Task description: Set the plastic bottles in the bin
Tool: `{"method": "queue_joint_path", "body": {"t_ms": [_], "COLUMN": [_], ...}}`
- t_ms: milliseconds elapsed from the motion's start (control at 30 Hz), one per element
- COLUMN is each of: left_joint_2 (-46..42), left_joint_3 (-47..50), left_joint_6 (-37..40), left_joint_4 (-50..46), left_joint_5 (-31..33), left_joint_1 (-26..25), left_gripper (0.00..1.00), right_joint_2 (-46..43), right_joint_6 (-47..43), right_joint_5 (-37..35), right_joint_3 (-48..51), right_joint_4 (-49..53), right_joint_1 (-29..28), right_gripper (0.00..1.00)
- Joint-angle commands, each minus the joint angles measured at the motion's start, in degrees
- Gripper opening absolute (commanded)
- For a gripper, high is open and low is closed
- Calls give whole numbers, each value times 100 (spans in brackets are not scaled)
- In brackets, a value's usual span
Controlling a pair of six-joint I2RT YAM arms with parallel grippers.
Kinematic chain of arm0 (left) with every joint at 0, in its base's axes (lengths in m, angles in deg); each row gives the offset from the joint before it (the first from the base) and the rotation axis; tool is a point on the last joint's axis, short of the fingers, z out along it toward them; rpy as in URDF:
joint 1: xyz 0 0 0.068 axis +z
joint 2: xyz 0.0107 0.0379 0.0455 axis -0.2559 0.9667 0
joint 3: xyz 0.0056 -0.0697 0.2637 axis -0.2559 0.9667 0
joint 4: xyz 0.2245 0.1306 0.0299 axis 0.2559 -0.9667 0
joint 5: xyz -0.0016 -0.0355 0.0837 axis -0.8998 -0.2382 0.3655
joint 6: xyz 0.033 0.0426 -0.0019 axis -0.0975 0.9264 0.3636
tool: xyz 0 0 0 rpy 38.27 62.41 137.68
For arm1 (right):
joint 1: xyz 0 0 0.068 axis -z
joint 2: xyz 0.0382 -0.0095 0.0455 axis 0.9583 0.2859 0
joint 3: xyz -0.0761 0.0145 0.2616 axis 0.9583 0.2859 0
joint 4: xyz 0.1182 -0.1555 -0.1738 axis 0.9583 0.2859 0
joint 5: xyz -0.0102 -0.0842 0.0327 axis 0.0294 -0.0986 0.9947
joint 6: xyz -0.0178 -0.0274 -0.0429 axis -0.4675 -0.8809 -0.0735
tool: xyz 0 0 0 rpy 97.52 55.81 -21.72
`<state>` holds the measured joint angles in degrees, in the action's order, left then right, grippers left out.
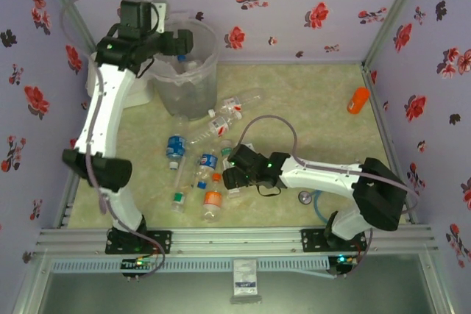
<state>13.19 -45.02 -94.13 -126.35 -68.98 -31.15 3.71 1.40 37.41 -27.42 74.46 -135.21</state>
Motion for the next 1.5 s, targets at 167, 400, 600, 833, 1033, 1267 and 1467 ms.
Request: {"method": "queue_joint_path", "body": {"t_ms": [167,400,600,833,1033,1267,1467], "left_joint_2": [-2135,-3299,-3946,-4287,-4222,-4003,-3399], "left_joint_3": [3078,4708,5689,6658,6791,7006,6967], "left_joint_6": [-751,-1449,-1900,-2754,-3252,-3941,-3898], "left_joint_4": [1095,1520,1741,3101,3752,5005,5241], "left_joint_5": [-726,-910,-883,-2062,-2236,-2128,-2064], "left_joint_1": [12,-436,-750,-853,-1119,-2007,-2443], "left_gripper": [100,100,100,100,100,100,100], "right_joint_2": [370,801,507,-709,-2472,-4105,-4351], "right_joint_6": [29,-46,-40,-109,-360,-1186,-1627], "right_joint_5": [186,217,-130,-766,-1064,-356,-62], "right_joint_3": [-202,-446,-354,110,869,1671,1779], "right_joint_4": [-238,32,245,660,464,-885,-1444], "right_joint_1": [-68,-68,-59,-50,-27,-33,-38], "right_gripper": [75,83,72,56,40,16,0]}}
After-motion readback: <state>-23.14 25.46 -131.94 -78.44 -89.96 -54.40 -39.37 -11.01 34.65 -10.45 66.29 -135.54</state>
